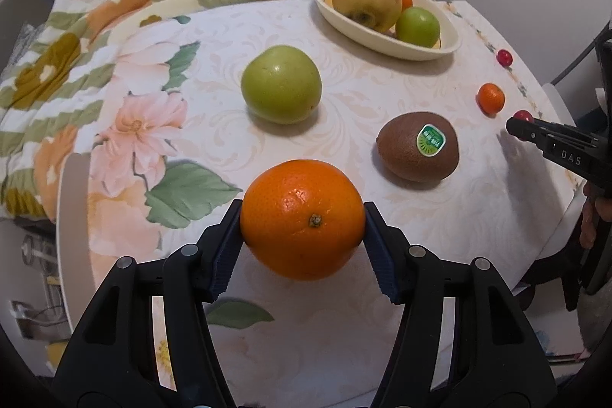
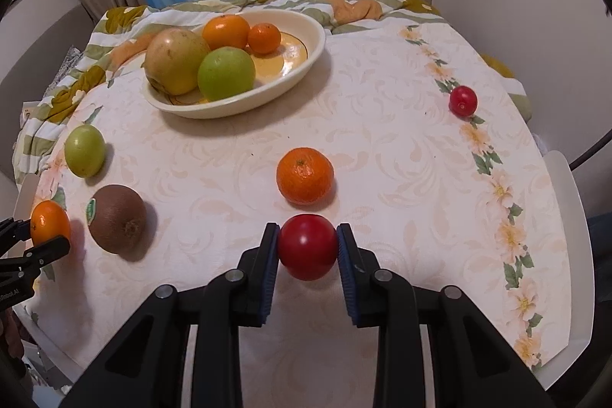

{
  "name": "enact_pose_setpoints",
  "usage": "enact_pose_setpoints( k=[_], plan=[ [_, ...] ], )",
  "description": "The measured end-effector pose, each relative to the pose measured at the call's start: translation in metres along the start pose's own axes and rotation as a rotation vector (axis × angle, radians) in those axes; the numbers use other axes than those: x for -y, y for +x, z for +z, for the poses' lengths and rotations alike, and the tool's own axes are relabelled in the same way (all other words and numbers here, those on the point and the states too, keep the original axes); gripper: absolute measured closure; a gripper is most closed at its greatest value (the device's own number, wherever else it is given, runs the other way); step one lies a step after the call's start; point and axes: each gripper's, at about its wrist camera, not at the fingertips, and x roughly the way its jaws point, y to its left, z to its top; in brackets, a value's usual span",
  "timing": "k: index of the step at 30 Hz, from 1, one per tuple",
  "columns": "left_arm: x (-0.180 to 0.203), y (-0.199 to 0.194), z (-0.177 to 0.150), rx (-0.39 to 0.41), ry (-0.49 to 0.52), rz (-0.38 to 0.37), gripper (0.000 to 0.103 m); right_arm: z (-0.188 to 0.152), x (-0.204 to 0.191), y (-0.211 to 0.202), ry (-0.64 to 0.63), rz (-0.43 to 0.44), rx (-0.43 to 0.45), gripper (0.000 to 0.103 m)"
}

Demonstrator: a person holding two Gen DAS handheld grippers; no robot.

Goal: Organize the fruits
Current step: 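Grasp the large orange with the left tool while the right tool grasps a red tomato, then lift the orange and tomato and carry both over the white bowl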

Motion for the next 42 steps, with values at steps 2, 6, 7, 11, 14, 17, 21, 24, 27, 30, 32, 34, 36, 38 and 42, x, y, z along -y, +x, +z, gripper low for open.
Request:
enact_pose_setpoints(
  k=[2,6,7,11,14,17,21,24,27,30,32,34,36,38,42],
  plan=[
    [0.001,-0.006,0.001,0.009,-0.002,0.0,0.036,0.001,-0.001,-0.005,0.0,0.003,0.009,0.075],
    [0.003,-0.023,0.005,0.035,-0.006,-0.004,0.036,0.003,-0.004,-0.021,-0.001,0.01,0.03,0.076],
    [0.004,-0.028,0.007,0.043,-0.008,-0.005,0.036,0.004,-0.005,-0.026,-0.002,0.013,0.035,0.076],
    [0.007,-0.05,0.015,0.079,-0.008,-0.006,0.036,0.009,-0.009,-0.047,-0.005,0.024,0.057,0.076],
    [0.009,-0.068,0.024,0.111,-0.005,-0.01,0.036,0.015,-0.013,-0.064,-0.011,0.03,0.075,0.076],
    [0.013,-0.08,0.035,0.137,-0.001,-0.013,0.036,0.023,-0.016,-0.077,-0.015,0.04,0.092,0.076],
    [0.018,-0.087,0.053,0.161,-0.003,-0.013,0.036,0.036,-0.018,-0.088,-0.033,0.059,0.112,0.076],
    [0.023,-0.087,0.07,0.171,-0.013,-0.016,0.036,0.051,-0.015,-0.09,-0.045,0.077,0.122,0.076],
    [0.03,-0.085,0.089,0.181,-0.022,-0.008,0.036,0.067,-0.011,-0.088,-0.058,0.1,0.127,0.076],
    [0.036,-0.077,0.111,0.185,-0.038,-0.004,0.036,0.082,-0.005,-0.082,-0.075,0.121,0.128,0.076],
    [0.04,-0.069,0.127,0.189,-0.048,0.002,0.036,0.096,0.0,-0.075,-0.09,0.138,0.126,0.076],
    [0.044,-0.061,0.144,0.192,-0.059,0.007,0.036,0.107,0.005,-0.068,-0.101,0.155,0.119,0.076],
    [0.048,-0.052,0.16,0.192,-0.074,0.007,0.036,0.122,0.01,-0.057,-0.121,0.175,0.111,0.076],
    [0.05,-0.041,0.174,0.192,-0.082,0.02,0.036,0.134,0.015,-0.046,-0.143,0.195,0.105,0.076],
    [0.054,-0.019,0.199,0.191,-0.11,0.033,0.036,0.155,0.022,-0.023,-0.196,0.229,0.093,0.076]
  ],
)
